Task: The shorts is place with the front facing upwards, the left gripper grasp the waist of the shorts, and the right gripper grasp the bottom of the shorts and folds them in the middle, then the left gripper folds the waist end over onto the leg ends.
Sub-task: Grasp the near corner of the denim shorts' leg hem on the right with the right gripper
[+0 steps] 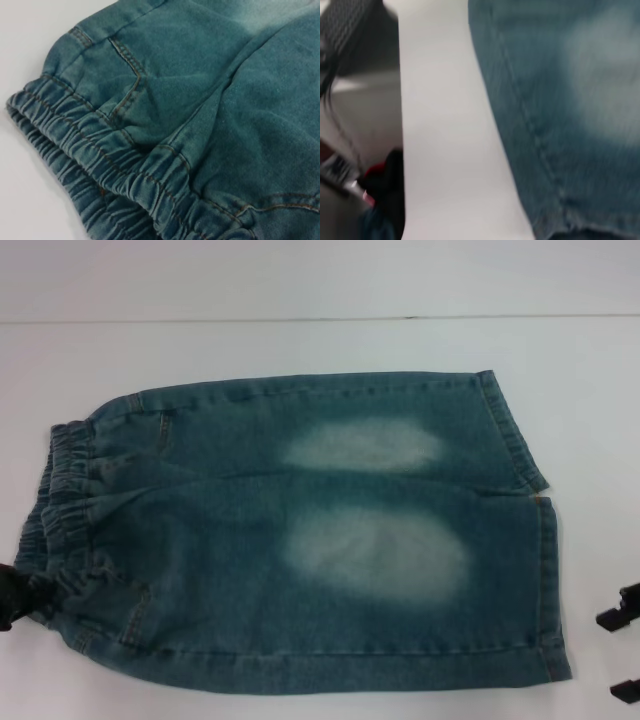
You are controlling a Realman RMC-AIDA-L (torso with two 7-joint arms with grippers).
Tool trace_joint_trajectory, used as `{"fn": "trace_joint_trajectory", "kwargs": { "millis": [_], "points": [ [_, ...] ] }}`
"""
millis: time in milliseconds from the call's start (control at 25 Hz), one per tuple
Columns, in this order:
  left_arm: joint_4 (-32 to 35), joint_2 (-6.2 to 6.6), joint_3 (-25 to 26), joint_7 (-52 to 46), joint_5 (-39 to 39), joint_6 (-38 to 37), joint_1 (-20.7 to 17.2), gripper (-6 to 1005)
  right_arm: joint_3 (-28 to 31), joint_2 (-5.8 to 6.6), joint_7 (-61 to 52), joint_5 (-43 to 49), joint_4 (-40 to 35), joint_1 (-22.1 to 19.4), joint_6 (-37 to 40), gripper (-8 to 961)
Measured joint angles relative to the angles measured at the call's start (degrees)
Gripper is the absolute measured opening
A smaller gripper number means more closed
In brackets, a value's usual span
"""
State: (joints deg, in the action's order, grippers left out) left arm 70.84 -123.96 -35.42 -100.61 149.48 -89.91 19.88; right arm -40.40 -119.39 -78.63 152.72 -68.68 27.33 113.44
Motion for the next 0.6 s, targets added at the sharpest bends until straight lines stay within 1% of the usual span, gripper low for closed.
{"fn": "trace_joint_trajectory", "kwargs": {
  "millis": [120,320,480,600],
  "points": [
    [-0.1,0.01,0.0,-0.1,0.0,0.0,0.1,81,-1.9,-0.08,-2.2,2.4,0.1,1.0,0.0,810],
    [-0.7,0.0,0.0,0.0,0.0,0.4,0.1,82,-4.2,-0.23,-3.8,2.6,0.5,1.3,-0.6,806],
    [-1.0,-0.02,0.0,0.1,0.0,0.9,0.0,81,-6.4,-0.56,-4.6,2.2,3.1,1.7,-3.0,806],
    [-1.0,-0.04,0.0,0.0,0.0,0.9,0.0,81,-7.6,-0.58,-5.4,2.1,3.8,1.8,-4.2,806]
  ]
}}
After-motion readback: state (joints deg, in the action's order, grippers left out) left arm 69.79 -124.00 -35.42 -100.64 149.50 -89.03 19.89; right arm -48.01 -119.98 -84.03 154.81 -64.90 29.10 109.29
